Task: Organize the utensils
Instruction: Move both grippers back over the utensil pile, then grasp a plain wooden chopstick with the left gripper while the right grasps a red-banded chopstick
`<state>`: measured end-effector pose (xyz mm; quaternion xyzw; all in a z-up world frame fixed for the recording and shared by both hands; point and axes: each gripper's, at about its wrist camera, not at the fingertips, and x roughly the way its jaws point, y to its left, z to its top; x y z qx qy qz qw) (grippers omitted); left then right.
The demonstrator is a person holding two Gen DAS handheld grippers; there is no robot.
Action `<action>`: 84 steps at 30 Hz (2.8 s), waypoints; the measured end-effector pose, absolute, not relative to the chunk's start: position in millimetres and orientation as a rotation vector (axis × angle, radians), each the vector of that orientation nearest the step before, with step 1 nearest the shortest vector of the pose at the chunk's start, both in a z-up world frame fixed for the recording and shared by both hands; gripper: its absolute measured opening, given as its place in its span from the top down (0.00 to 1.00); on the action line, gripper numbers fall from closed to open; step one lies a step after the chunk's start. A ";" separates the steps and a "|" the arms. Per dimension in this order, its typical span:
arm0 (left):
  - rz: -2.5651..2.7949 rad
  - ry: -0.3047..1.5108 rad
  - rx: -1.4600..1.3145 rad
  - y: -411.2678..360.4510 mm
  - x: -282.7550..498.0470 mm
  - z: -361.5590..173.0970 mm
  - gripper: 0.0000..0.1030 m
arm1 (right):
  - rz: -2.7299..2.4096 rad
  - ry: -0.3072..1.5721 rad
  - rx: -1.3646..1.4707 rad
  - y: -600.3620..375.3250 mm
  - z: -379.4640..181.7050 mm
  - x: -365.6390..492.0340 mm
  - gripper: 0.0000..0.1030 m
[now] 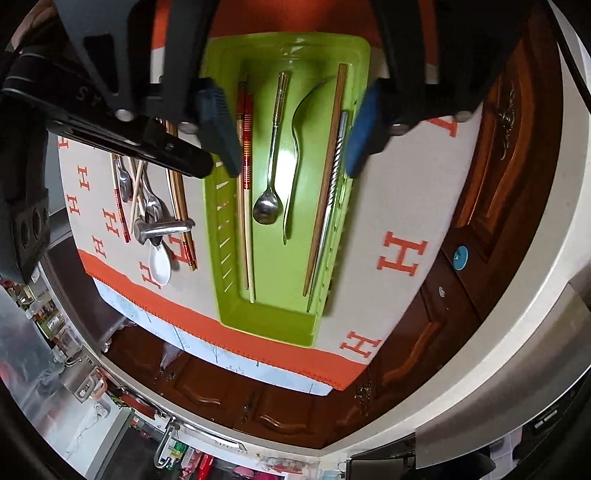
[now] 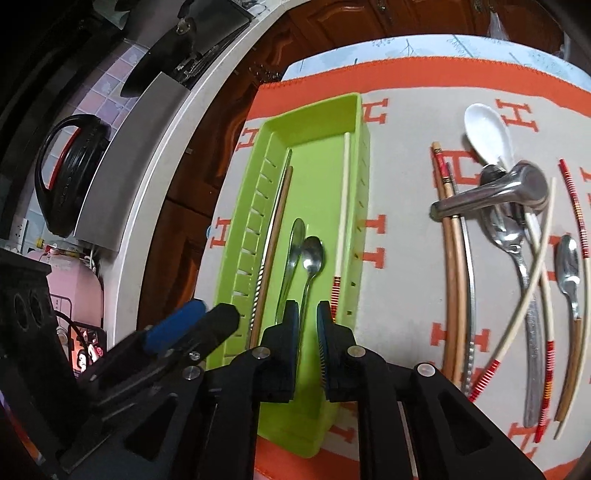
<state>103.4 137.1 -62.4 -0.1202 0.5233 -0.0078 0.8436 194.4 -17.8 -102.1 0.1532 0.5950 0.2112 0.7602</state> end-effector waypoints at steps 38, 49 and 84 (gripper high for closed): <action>-0.298 1.019 0.006 -16.2 109.6 -27.1 0.16 | 0.164 1.020 0.130 -222.0 -11.7 131.1 0.67; -0.391 1.200 0.135 -63.3 139.3 -100.1 0.46 | 0.141 1.108 0.197 -252.1 -66.1 142.6 0.68; -0.400 1.414 -0.135 -39.4 158.8 -131.4 0.93 | 0.215 1.333 0.238 -229.3 -142.9 218.9 0.86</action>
